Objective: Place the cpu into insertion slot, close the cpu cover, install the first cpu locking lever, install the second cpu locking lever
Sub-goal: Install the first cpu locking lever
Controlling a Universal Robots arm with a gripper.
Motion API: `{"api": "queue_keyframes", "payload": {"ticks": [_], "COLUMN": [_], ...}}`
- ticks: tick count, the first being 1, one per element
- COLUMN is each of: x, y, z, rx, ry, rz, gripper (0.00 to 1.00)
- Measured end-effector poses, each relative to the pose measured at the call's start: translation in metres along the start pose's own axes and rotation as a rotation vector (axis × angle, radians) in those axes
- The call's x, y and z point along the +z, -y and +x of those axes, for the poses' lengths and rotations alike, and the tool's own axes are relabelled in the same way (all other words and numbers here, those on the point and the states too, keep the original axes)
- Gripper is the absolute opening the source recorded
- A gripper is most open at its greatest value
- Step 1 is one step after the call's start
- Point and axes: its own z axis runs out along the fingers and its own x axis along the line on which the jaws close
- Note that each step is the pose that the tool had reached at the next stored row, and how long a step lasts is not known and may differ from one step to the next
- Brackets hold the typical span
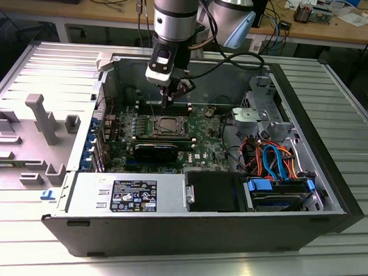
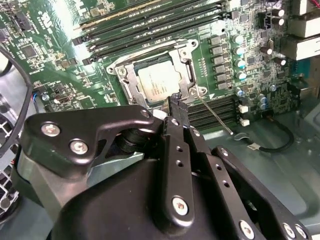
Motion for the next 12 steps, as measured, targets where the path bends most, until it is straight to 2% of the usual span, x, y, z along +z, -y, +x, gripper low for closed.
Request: {"api": "queue_keyframes", "payload": {"ticks": [1, 2, 6, 8, 12], "x": [0.0, 0.0005, 0.0013, 0.0018, 0.0025], "y": [0.0001, 0.0002, 0.0002, 0.0004, 0.0054], "z": [0.0001, 0.0001, 0.0002, 0.0003, 0.0052], "rx": [-0.008, -0.041, -0.116, -0.169, -0.179], "ry": [0.0001, 0.0001, 0.0003, 0.0005, 0.0005], "rz": [0.0004, 0.001, 0.0029, 0.0043, 0.0044], "gripper": [0.11, 0.11, 0.11, 0.11, 0.11]}}
